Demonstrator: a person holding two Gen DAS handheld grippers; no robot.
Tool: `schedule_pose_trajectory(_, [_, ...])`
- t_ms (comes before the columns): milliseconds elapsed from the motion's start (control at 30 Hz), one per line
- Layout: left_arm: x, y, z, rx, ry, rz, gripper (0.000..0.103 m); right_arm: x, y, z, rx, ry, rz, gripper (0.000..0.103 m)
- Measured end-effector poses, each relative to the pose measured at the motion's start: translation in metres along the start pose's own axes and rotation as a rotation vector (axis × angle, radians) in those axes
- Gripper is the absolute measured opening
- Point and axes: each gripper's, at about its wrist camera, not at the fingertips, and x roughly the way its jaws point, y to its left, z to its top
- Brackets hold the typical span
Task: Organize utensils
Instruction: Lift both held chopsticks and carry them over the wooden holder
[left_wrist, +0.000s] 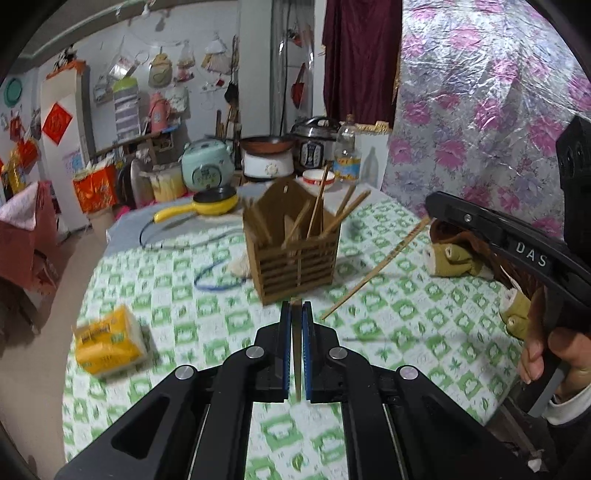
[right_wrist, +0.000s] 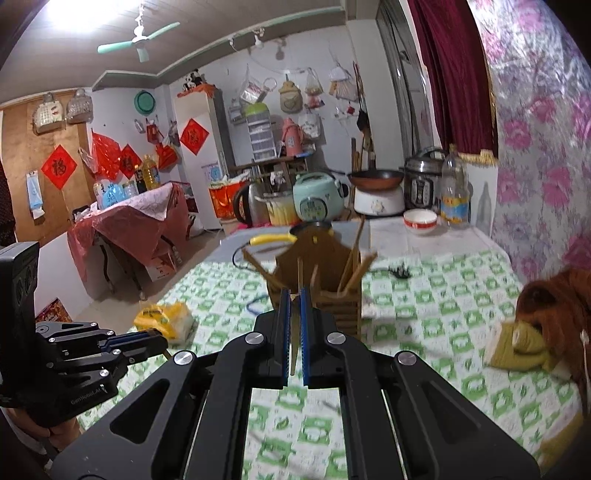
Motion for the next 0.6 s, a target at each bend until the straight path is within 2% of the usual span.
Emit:
schedule_pose_trajectory(267, [0.011,-0.010,0.041,0.068,-0.046,-0.002,0.006,0.016,-0.001,0.037,-0.053,-0.045,-0.006,0.006])
schedule_pose_trajectory(600, [0.033,-0.006,0.095,0.081,-0.086,0.020,0.006,0.038,-0.016,0.074,-0.064,-0.087,-0.021,0.006])
